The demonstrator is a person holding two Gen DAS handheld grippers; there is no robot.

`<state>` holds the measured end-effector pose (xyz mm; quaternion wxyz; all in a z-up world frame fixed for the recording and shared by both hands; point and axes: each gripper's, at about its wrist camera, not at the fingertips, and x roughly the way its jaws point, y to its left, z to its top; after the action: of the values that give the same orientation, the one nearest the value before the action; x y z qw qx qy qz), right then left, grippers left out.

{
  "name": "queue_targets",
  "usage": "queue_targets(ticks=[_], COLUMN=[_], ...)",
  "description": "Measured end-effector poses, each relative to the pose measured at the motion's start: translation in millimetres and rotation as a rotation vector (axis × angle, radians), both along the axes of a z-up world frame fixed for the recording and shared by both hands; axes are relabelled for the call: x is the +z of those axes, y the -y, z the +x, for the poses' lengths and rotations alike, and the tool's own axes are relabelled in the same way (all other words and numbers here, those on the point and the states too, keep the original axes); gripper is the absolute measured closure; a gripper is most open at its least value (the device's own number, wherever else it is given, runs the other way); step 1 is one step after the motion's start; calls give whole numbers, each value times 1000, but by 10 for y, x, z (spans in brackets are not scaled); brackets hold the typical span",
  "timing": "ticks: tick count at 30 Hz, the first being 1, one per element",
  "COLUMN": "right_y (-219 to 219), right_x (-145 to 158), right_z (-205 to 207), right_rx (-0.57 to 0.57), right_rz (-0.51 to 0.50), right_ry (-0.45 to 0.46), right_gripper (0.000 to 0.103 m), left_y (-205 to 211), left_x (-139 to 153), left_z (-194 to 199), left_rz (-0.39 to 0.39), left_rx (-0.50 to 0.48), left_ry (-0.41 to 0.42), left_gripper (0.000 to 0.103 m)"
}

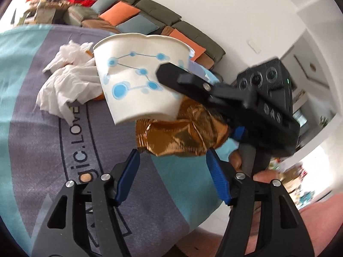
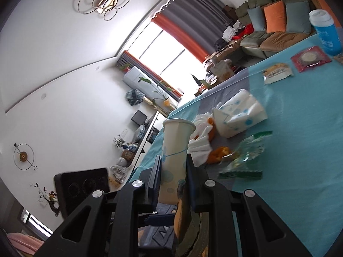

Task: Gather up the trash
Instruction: 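Lift the cup with right gripper while left gripper closes on gold foil beneath it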

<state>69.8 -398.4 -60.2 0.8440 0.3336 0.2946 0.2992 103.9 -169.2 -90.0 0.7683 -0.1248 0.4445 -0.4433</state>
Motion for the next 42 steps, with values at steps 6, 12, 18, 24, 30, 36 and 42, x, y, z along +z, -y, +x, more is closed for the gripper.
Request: queue_targets(ticks=[6,12,18,24,30,36,42], right_y=[-53,15,139,142,52,16,36], right_x=[-48,-35,-91,-52,12,10,30], right_z=[63,71,46,33,27,29,40], right_rx=[34,25,-7,-14,15,41,37], right_rz=[34,51,61,83,90,111,106], right_ry=[-2,2,-10,6,22,19,21], right_gripper=[83,83,83,83,83,83,83], left_y=[-99,-213,-326,-227,-214,-97,-65], left_x=[-176,-205,-187,-151,-146,-116,-39], left_z=[173,200,184,199,194,193,165], left_rz=[-52,-36,12,-10,-69,-89,-86], left_rx=[23,66,101,48,7,-15,10], left_ry=[-98,-80,-31,-70,-76,-57,-39], left_gripper=[58,94,102,58,42,62,77])
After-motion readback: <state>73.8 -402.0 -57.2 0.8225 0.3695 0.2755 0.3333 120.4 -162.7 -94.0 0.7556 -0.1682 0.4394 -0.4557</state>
